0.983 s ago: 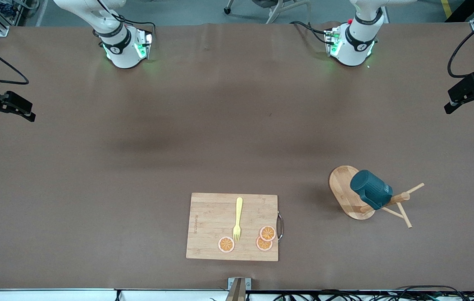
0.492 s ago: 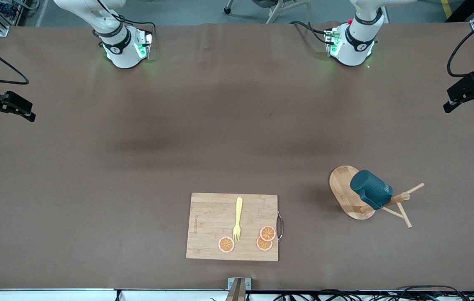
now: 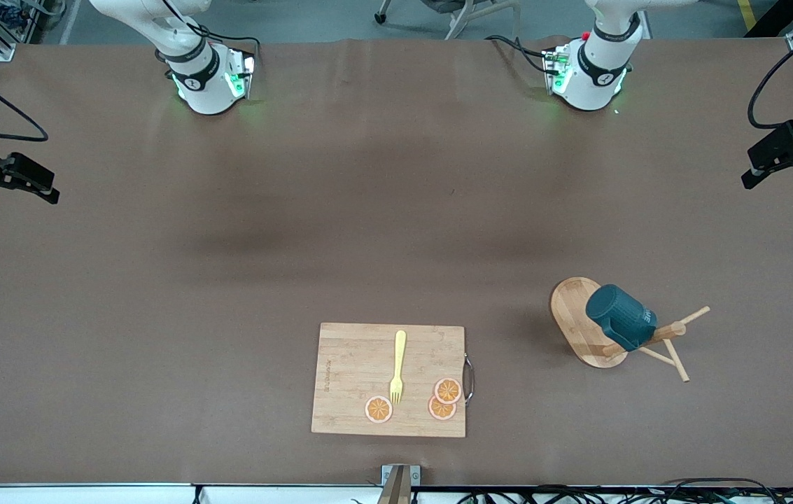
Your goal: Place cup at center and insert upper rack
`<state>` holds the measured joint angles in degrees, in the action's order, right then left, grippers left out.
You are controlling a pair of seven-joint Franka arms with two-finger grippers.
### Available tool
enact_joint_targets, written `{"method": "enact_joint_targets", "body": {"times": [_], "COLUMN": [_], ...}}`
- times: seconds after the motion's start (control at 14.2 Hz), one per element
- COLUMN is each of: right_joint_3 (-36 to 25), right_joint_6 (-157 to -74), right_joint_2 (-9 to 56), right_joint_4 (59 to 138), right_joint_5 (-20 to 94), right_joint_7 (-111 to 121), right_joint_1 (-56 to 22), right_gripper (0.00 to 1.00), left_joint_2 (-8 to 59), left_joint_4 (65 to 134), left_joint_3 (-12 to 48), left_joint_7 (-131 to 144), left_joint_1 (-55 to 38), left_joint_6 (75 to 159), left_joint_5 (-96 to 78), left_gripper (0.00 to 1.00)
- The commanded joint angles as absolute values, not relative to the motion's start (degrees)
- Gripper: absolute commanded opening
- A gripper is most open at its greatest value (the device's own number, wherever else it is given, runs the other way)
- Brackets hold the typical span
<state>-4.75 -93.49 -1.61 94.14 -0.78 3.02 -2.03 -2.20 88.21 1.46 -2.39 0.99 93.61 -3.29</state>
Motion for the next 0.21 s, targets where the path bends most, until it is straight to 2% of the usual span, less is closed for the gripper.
{"method": "enact_joint_targets", "body": {"times": [0.0, 0.14], "right_joint_3": [-4.6, -4.6], "right_joint_6": [-93.7, -93.7], "right_joint_2": [-3.3, -3.3], "right_joint_4": [95.7, 95.7], "right_joint_5": [-0.5, -0.5], "right_joint_7": [2.9, 2.9], "right_joint_1": [-1.7, -1.7], "right_gripper": [1.0, 1.0], "left_joint_2": [-1.7, -1.7], "left_joint_4": [86.7, 86.7], "left_joint_3": [1.6, 1.6], "left_joint_7": [-3.2, -3.3], "left_joint_1": [1.1, 1.1], "left_joint_6": [92.3, 92.3], "left_joint_5": [-2.1, -2.2], "left_gripper": [1.0, 1.0]}}
